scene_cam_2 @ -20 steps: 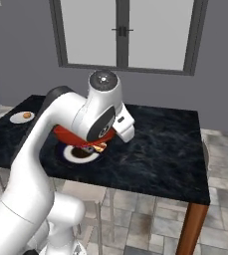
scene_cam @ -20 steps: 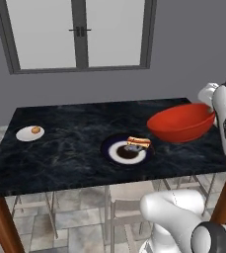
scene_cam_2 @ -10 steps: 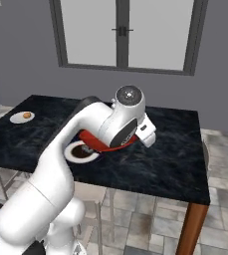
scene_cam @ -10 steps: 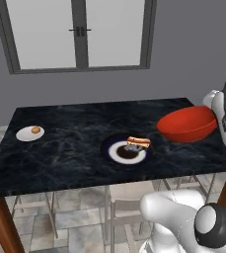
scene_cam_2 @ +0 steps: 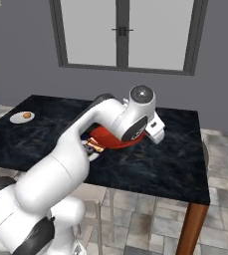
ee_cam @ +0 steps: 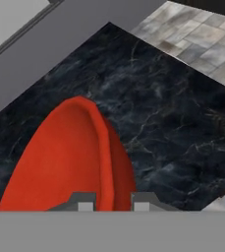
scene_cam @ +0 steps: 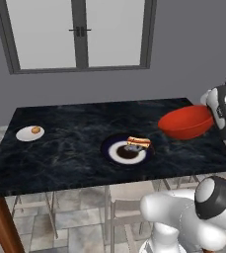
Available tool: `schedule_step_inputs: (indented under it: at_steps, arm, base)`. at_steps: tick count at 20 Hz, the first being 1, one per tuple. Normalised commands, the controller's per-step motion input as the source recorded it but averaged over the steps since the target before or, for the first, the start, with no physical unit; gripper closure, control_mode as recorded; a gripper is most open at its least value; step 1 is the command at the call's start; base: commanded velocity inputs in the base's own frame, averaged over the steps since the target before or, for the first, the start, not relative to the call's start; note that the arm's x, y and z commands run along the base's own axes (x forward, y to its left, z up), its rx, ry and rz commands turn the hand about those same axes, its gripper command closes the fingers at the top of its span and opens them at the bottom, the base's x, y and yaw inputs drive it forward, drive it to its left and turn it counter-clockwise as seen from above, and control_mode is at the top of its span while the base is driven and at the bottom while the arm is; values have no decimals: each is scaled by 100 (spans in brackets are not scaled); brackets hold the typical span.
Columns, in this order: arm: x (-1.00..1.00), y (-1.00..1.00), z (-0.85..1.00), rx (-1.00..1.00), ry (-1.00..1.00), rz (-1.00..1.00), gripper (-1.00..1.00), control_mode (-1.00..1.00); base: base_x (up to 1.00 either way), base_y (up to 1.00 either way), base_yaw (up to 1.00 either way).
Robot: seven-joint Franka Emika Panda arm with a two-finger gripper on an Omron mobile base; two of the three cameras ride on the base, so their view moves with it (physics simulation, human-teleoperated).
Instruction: Take the smaller bowl and place it next to the appetizer plate on the dining counter , and place the larger bowl next to the plate with cooked food.
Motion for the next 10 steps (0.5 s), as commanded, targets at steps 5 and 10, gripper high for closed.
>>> schedule_step_inputs:
  at_steps: [5,10]
  arm:
    - [17,-6,-24,0,8,2,100,-100]
    - [15,-12,-28,0,4,3,100,-100]
  base:
    - [0,0,0]
    - [0,0,0]
